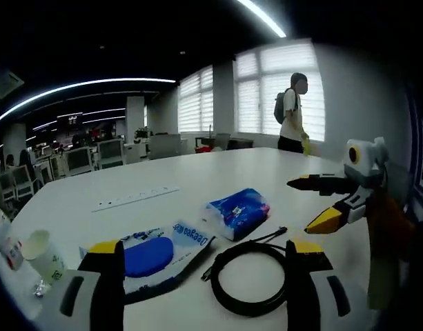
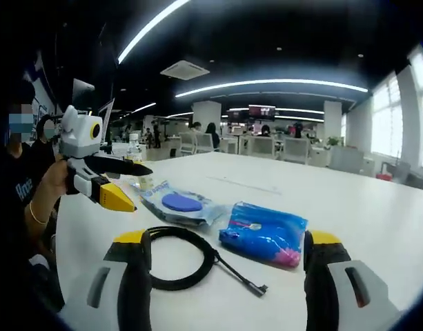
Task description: Arrange the tabletop items into an orderly group along one side of the table until the central work area is clear of visible clutter.
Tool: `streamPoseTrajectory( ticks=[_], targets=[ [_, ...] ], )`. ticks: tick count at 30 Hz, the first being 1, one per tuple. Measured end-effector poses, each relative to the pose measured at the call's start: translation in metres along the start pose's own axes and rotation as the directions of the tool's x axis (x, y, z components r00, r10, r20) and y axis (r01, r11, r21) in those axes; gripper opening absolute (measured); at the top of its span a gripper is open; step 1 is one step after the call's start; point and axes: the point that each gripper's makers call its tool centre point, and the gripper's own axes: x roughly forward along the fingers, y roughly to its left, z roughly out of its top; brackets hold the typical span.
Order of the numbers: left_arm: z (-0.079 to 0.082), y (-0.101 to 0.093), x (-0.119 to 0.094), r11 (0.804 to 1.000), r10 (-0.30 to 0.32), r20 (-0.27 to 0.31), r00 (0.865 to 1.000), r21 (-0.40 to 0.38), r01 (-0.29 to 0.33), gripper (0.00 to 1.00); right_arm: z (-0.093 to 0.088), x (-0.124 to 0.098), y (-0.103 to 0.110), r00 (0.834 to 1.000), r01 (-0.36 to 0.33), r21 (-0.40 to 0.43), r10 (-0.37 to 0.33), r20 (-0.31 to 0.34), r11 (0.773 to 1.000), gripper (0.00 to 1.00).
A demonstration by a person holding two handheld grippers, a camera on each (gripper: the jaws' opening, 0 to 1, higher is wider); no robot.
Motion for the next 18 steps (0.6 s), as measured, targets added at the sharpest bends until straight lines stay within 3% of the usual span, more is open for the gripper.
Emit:
streamPoseTrajectory(
  ticks=[10, 18],
  targets=[
    [-0.015, 0.021, -0.023, 0.999, 0.016, -0.001, 1.0, -0.036, -0.016, 0.96, -0.006, -0.013, 0.004, 1.0, 0.0, 0.015, 0.001, -0.02, 1.0, 0.89],
    [-0.023, 0.018, -0.039, 1.0, -0.004, -0.026, 1.0, -0.015, 0.003, 0.98, -0.005, -0.027, 0.02, 0.999, -0.036, 0.015, 0.037, -0.032, 0.999, 0.95]
  ],
)
